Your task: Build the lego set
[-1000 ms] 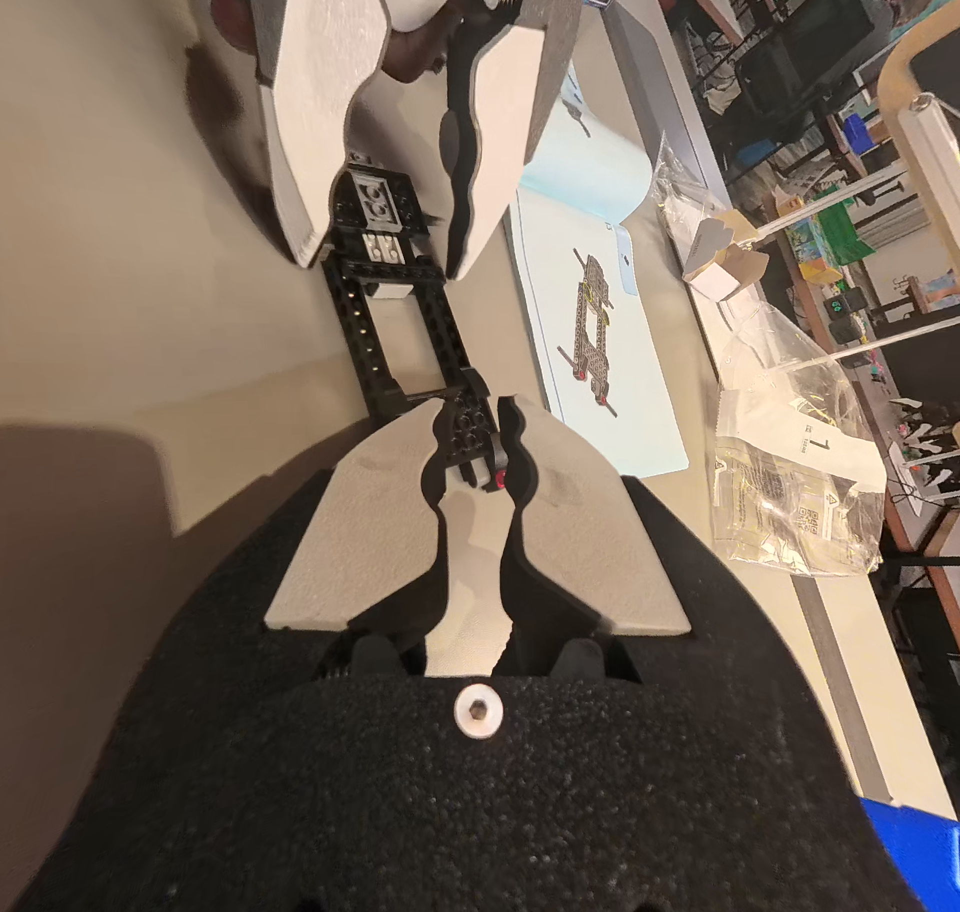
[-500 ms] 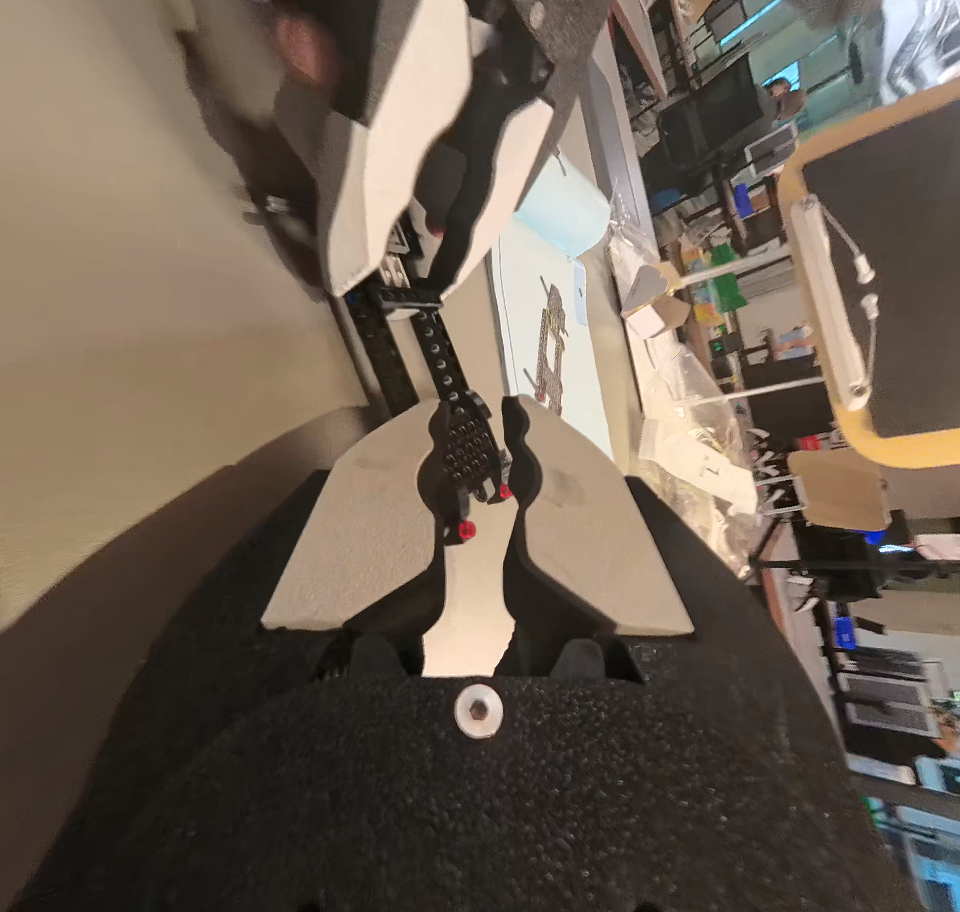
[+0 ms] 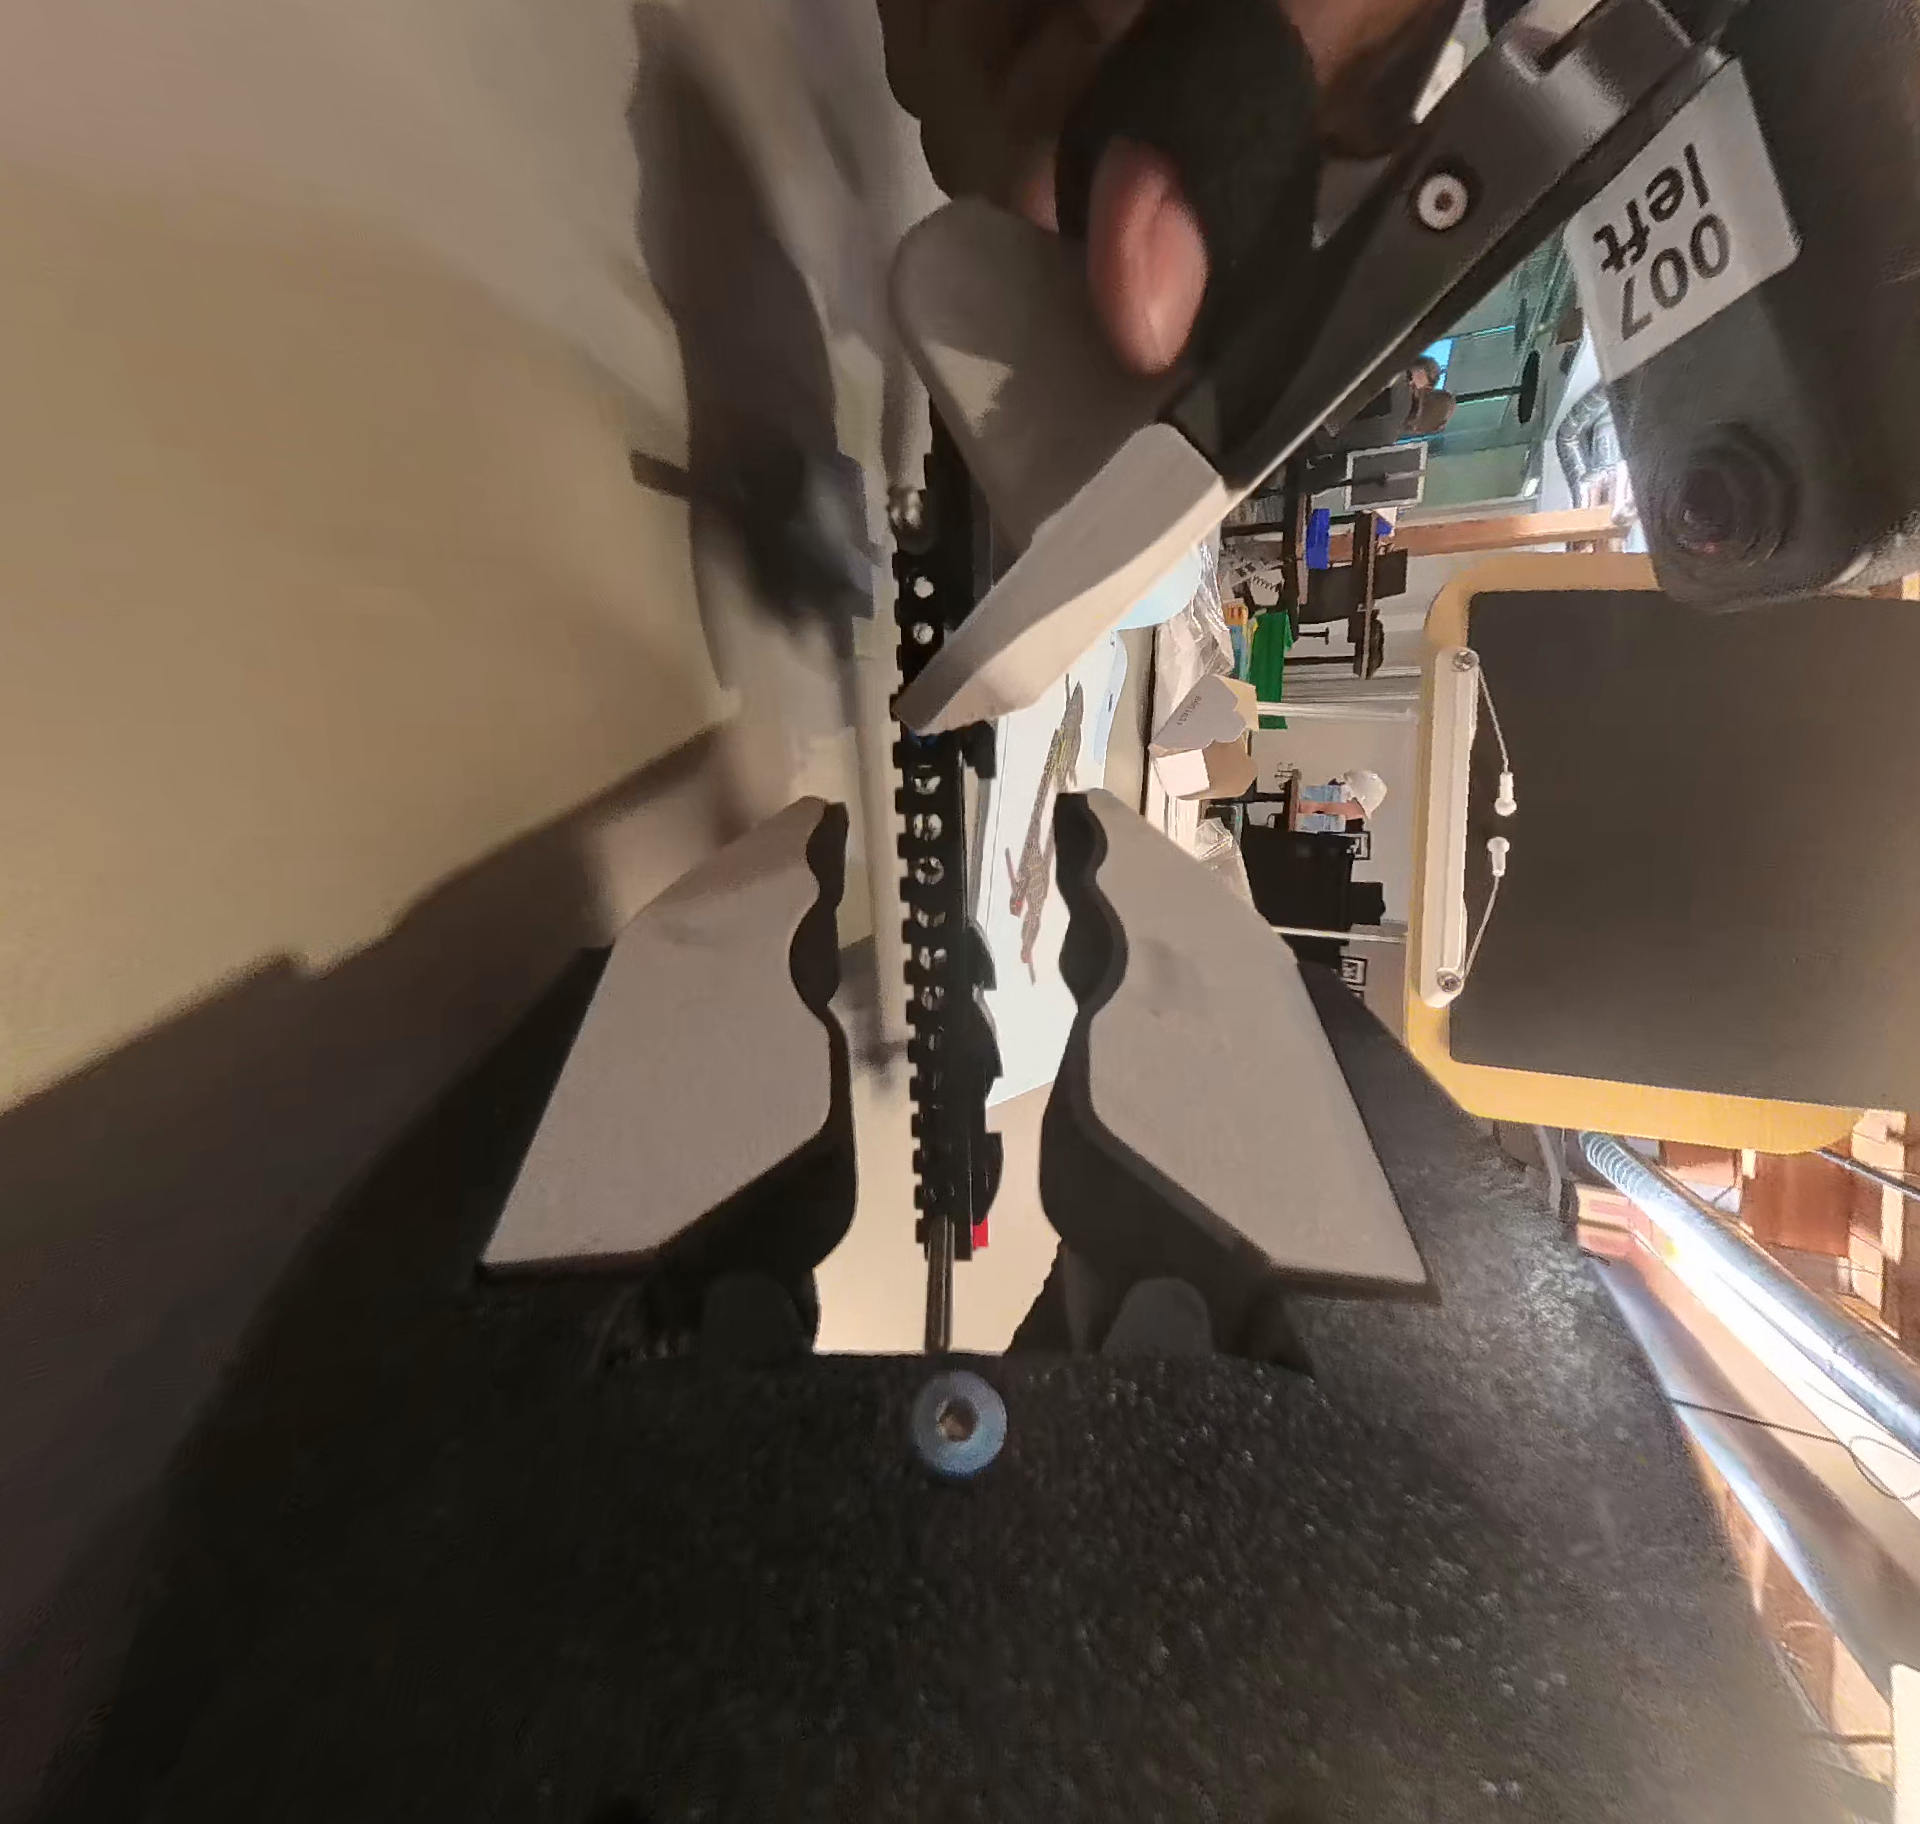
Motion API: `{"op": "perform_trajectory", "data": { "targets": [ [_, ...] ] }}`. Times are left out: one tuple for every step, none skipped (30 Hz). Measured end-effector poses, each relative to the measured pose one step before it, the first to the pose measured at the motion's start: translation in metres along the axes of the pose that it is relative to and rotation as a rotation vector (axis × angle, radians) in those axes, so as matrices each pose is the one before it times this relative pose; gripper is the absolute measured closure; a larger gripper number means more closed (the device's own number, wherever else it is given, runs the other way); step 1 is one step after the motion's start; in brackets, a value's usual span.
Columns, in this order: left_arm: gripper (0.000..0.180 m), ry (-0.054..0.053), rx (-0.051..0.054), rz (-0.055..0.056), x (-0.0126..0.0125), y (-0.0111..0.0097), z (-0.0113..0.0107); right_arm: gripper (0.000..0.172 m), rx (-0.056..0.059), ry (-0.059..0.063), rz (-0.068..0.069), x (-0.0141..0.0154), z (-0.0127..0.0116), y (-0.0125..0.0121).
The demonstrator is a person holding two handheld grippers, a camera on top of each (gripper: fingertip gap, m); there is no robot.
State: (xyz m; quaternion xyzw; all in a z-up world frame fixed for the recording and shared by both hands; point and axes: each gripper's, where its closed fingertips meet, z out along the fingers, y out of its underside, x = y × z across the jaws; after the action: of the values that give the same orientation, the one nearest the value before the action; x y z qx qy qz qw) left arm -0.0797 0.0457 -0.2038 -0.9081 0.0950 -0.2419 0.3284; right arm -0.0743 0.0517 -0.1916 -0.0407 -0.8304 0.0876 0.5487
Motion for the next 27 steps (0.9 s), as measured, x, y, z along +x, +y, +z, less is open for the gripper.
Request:
{"op": "perform_trajectory", "data": {
  "targets": [
    [0.129, 0.0056, 0.0013, -0.0046, 0.00018, 0.00002, 0.00001, 0.132, -0.0007, -0.0001, -0.0035, 0.00040, 0.00089, -0.00106],
    [0.129, 0.0042, 0.0001, -0.0034, 0.00017, 0.00016, 0.00008, 0.132, 0.0040, 0.0019, -0.0020, 0.00079, 0.00069, -0.00156],
    [0.129, -0.0005, -0.0022, 0.0005, -0.00012, 0.00019, 0.00007, 0.132, 0.0042, 0.0040, -0.0033, 0.00108, 0.00052, -0.00159],
    [0.129, -0.0032, -0.0011, 0.0022, -0.00027, -0.00006, -0.00001, 0.132, 0.0000, 0.0015, -0.0065, 0.00057, 0.00084, -0.00102],
    [0.129, -0.0017, -0.0018, 0.0024, 0.00029, -0.00019, 0.00007, 0.132, 0.0008, 0.0022, -0.0086, 0.00035, 0.00076, -0.00106],
    [0.129, -0.0018, -0.0028, 0.0040, 0.00035, -0.00020, 0.00009, 0.134, 0.0007, -0.0001, -0.0090, -0.00038, 0.00095, -0.00097],
    [0.129, -0.0021, -0.0033, 0.0036, 0.00029, -0.00008, 0.00012, 0.135, -0.0017, -0.0040, -0.0104, -0.00104, 0.00109, -0.00039],
    [0.129, 0.0010, -0.0028, 0.0041, 0.00087, -0.00007, 0.00019, 0.137, -0.0038, -0.0012, -0.0119, -0.00083, 0.00126, 0.00004],
    [0.129, 0.0030, -0.0021, 0.0044, 0.00106, -0.00008, 0.00014, 0.139, -0.0052, 0.0002, -0.0120, -0.00075, 0.00118, 0.00072],
    [0.129, 0.0023, -0.0021, 0.0038, 0.00100, 0.00004, 0.00016, 0.142, -0.0054, -0.0010, -0.0098, -0.00078, 0.00104, 0.00088],
    [0.129, 0.0029, -0.0026, 0.0036, 0.00109, 0.00011, 0.00012, 0.147, -0.0049, -0.0005, -0.0056, -0.00076, 0.00106, 0.00117],
    [0.129, 0.0006, -0.0017, 0.0038, 0.00073, 0.00007, 0.00008, 0.152, -0.0026, -0.0030, -0.0040, -0.00106, 0.00073, 0.00100],
    [0.129, -0.0073, -0.0003, 0.0026, -0.00040, -0.00023, -0.00011, 0.153, -0.0013, -0.0015, -0.0031, -0.00067, 0.00039, 0.00087],
    [0.129, -0.0055, -0.0039, 0.0015, -0.00039, 0.00034, -0.00004, 0.154, -0.0006, 0.0001, -0.0012, -0.00013, 0.00057, 0.00056],
    [0.129, -0.0030, -0.0039, 0.0021, -0.00014, 0.00026, 0.00001, 0.154, 0.0004, -0.0028, -0.0004, -0.00022, 0.00072, 0.00030],
    [0.129, -0.0008, -0.0004, 0.0034, 0.00030, -0.00007, -0.00017, 0.154, 0.0003, -0.0022, -0.0005, 0.00022, 0.00077, 0.00040],
    [0.129, -0.0009, 0.0002, 0.0008, 0.00018, -0.00021, -0.00022, 0.155, -0.0020, -0.0034, 0.0007, 0.00029, -0.00018, 0.00061],
    [0.129, 0.0006, 0.0002, 0.0001, 0.00023, -0.00016, -0.00007, 0.155, -0.0029, -0.0093, 0.0023, 0.00001, -0.00061, 0.00054],
    [0.128, 0.0044, -0.0017, -0.0010, 0.00067, 0.00004, 0.00021, 0.155, -0.0008, -0.0113, -0.0008, 0.00004, -0.00105, 0.00022],
    [0.128, 0.0025, -0.0002, 0.0003, 0.00037, -0.00007, 0.00026, 0.155, -0.0009, -0.0067, -0.0044, 0.00019, -0.00064, 0.00022],
    [0.128, 0.0000, -0.0002, 0.0004, 0.00012, -0.00009, 0.00031, 0.155, -0.0008, -0.0045, -0.0052, 0.00007, -0.00019, 0.00017],
    [0.128, 0.0009, -0.0044, -0.0002, 0.00009, 0.00066, 0.00075, 0.155, 0.0005, -0.0053, -0.0035, -0.00037, 0.00010, 0.00024],
    [0.128, -0.0008, -0.0006, -0.0002, -0.00023, 0.00036, 0.00064, 0.155, 0.0004, -0.0022, -0.0003, -0.00046, 0.00043, 0.00049],
    [0.128, -0.0010, -0.0004, 0.0001, -0.00036, 0.00043, 0.00038, 0.155, 0.0006, 0.0013, 0.0025, -0.00008, 0.00049, 0.00046],
    [0.128, 0.0008, -0.0001, 0.0013, -0.00020, 0.00038, -0.00001, 0.156, 0.0027, 0.0013, 0.0058, 0.00019, 0.00051, 0.00025],
    [0.128, 0.0008, 0.0062, 0.0024, -0.00010, -0.00064, -0.00088, 0.156, 0.0020, -0.0009, 0.0090, 0.00027, 0.00029, 0.00029],
    [0.127, -0.0049, 0.0113, 0.0090, -0.00068, -0.00150, -0.00223, 0.156, -0.0014, 0.0009, 0.0093, 0.00112, 0.00010, 0.00027]
  ]
}}
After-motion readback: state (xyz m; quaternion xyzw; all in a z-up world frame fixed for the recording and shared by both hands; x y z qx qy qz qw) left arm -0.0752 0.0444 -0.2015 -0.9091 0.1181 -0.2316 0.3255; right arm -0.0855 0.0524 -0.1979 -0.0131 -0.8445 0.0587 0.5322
